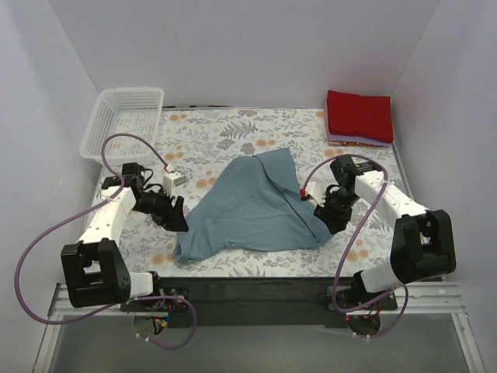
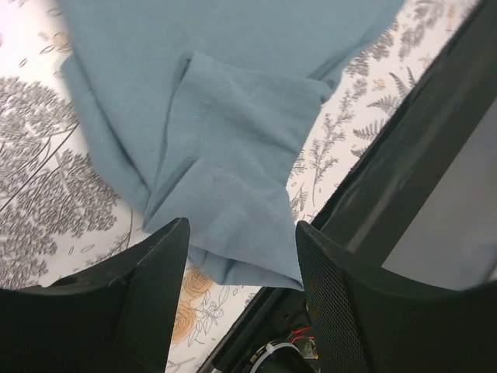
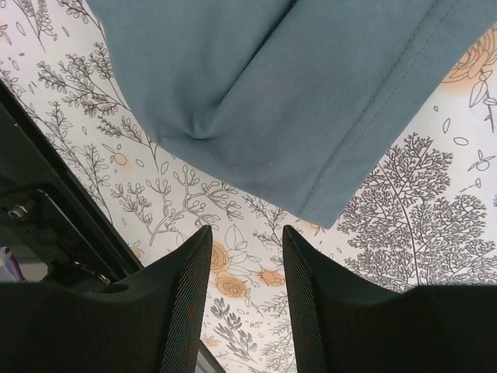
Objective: Fold and stack the t-shirts
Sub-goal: Flatten the tshirt out
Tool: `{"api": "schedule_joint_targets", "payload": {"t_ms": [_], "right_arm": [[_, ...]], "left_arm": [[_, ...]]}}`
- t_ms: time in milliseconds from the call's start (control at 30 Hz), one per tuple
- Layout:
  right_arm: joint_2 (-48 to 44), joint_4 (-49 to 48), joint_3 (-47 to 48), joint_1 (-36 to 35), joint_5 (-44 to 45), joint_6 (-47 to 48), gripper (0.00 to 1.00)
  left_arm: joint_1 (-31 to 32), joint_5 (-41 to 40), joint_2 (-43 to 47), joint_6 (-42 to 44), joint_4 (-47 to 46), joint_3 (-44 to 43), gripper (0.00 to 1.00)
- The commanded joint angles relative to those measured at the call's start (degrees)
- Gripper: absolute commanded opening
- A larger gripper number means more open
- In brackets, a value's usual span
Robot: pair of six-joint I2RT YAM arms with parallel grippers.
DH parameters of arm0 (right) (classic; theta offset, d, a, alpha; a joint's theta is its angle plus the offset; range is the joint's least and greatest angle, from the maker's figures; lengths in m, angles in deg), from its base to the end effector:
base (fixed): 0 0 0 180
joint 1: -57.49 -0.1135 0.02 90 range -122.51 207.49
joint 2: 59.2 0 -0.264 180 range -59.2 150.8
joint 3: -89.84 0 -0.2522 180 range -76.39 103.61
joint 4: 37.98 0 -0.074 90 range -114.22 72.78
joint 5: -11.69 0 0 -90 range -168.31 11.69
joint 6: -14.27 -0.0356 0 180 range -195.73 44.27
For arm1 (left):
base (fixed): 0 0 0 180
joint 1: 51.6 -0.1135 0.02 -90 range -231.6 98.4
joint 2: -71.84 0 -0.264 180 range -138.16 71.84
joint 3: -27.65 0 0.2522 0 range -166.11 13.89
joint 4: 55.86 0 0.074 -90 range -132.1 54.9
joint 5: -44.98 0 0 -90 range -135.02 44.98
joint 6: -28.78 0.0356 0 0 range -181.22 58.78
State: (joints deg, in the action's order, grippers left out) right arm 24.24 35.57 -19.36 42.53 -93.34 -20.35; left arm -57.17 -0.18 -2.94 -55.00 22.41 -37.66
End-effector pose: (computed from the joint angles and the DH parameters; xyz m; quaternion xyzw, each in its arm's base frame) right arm 0.2325 0.0717 0.2124 -0.5743 0.8075 0.1113 0.0761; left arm 0.2048 -0.0052 0.2276 0.0128 0.9242 -0.3774 0.0573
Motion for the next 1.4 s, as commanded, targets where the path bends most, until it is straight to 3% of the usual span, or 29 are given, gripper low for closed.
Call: {"api": "schedule_joint_targets", "payload": {"t_ms": [0,200,367,433,567,667,733,767,833,867,933,1067,1200,1300,1333,1367], "right_arm": [[-0.03,-4.06,-2.01,0.55,1.66,0.0,0.47],[5.94,-7.67,0.79,4.4,2.11,-5.36,0.46],[9.63,-9.6,3.61,5.47,0.7,-10.02,0.48],[10.95,-10.3,3.87,5.47,0.26,-11.34,0.5],[13.41,-11.89,3.52,5.47,0.35,-13.01,0.59],[14.73,-13.29,1.86,5.47,0.17,-13.63,0.58],[15.78,-14.43,0.98,5.47,0.78,-14.24,0.52],[16.22,-14.87,0.71,5.47,1.57,-14.42,0.49],[17.28,-15.67,0.62,5.99,2.28,-14.77,0.33],[17.63,-15.76,1.06,6.26,2.63,-15.47,0.18],[18.51,-15.58,1.85,8.1,2.81,-16.17,0.02],[17.82,-15.23,1.77,11.62,3.6,-15.65,0.01],[14.13,-14.35,-0.16,13.12,3.43,-14.16,0.01],[10.35,-11.11,-0.17,13.12,-0.6,-12.05,0.01],[9.56,-8.49,0.61,13.12,-1.84,-11.0,0.07],[7.81,-7.59,0.97,13.2,-3.94,-10.38,0.2]], "left_arm": [[0.11,-5.96,1.74,-13.94,-6.22,-0.13,0.56],[2.49,-15.29,1.13,-19.75,-13.69,3.21,0.56],[4.77,-17.33,-2.46,-21.51,-18.63,0.58,0.59],[10.28,-19.68,-4.48,-22.74,-20.38,-0.3,0.61],[15.48,-23.38,-10.62,-25.02,-25.22,-0.74,0.63],[17.69,-26.37,-15.28,-26.69,-27.59,-1.71,0.63],[18.22,-28.13,-16.97,-27.57,-29.44,-2.85,0.54],[18.22,-28.75,-17.76,-27.75,-29.96,-3.46,0.42],[18.22,-31.65,-20.13,-28.01,-31.55,-6.61,0.23],[18.31,-32.79,-21.01,-27.93,-32.16,-8.11,0.07],[18.13,-35.34,-24.61,-27.32,-33.66,-11.36,0.0],[17.6,-35.0,-31.71,-25.99,-34.63,-23.12,0.0],[17.52,-30.61,-35.6,-25.82,-30.42,-29.64,0.0],[17.25,-29.03,-34.91,-25.38,-27.62,-30.1,0.21],[17.08,-27.63,-34.38,-24.94,-26.73,-30.27,0.27],[15.95,-24.65,-33.33,-24.85,-25.93,-30.02,0.4]]}}
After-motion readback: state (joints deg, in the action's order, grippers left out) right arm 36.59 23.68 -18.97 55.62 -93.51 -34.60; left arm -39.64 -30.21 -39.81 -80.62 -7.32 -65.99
